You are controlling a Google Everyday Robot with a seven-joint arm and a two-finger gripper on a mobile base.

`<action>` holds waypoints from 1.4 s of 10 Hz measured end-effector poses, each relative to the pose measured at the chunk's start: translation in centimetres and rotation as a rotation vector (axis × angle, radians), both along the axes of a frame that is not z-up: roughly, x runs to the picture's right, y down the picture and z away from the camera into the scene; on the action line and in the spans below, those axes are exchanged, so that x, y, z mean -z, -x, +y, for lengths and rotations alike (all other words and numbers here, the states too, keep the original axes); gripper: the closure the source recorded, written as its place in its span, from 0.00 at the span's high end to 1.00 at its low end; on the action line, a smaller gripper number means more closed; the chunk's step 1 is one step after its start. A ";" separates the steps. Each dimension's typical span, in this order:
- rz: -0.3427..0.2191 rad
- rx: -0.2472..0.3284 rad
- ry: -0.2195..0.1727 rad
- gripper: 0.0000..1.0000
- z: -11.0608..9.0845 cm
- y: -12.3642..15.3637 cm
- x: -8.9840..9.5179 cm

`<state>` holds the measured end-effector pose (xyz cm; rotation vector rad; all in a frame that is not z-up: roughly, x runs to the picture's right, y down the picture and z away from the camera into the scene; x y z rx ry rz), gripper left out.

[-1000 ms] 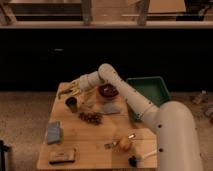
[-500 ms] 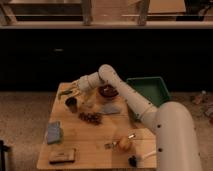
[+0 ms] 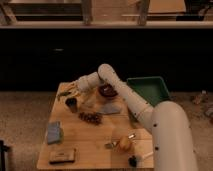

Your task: Place pepper in metal cup

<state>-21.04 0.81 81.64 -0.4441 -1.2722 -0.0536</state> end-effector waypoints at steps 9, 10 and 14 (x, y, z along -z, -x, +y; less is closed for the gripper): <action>-0.085 0.034 0.078 0.04 1.7 0.6 -0.2; -0.086 0.031 0.092 0.13 1.9 0.8 -0.3; -0.066 -0.004 0.128 0.57 1.7 0.8 -0.7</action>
